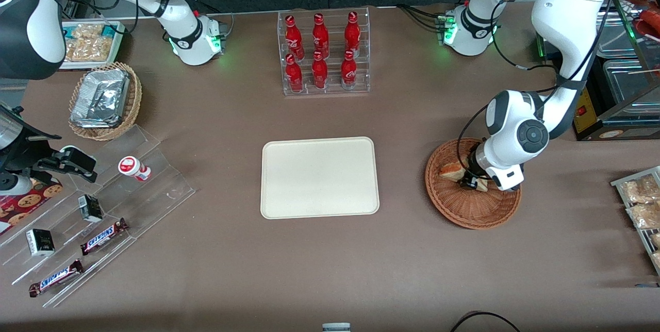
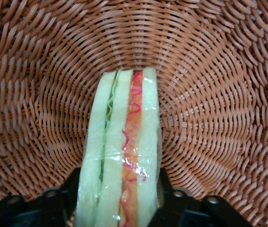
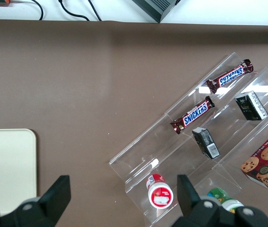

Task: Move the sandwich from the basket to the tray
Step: 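Lower the open left gripper around the wrapped sandwich, then close the left gripper on the sandwich and lift it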

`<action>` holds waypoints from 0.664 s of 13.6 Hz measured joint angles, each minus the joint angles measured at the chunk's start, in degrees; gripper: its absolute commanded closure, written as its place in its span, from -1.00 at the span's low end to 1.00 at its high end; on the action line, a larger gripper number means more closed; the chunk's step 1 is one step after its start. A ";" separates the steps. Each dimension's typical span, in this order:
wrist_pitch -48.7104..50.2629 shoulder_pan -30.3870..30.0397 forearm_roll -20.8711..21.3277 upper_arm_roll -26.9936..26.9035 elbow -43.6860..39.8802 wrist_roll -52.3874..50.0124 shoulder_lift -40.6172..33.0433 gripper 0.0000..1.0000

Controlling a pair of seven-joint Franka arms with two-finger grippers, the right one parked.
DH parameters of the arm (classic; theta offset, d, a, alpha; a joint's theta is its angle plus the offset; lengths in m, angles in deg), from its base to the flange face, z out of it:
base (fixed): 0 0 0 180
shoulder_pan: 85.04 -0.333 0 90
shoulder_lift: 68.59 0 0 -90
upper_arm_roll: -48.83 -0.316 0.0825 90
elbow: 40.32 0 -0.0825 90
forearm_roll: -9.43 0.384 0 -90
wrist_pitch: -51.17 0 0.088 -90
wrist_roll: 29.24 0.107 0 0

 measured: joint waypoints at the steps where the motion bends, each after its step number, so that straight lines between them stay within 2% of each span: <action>1: -0.07 0.03 0.02 0.00 -0.05 0.00 -0.04 1.00; 5: 2.51 0.50 0.21 0.61 -2.51 0.30 -2.66 1.00; 8: 14.11 1.52 0.20 5.14 -10.00 0.31 -6.77 1.00; 9: 17.50 1.83 0.19 7.57 -13.56 0.23 -7.43 0.92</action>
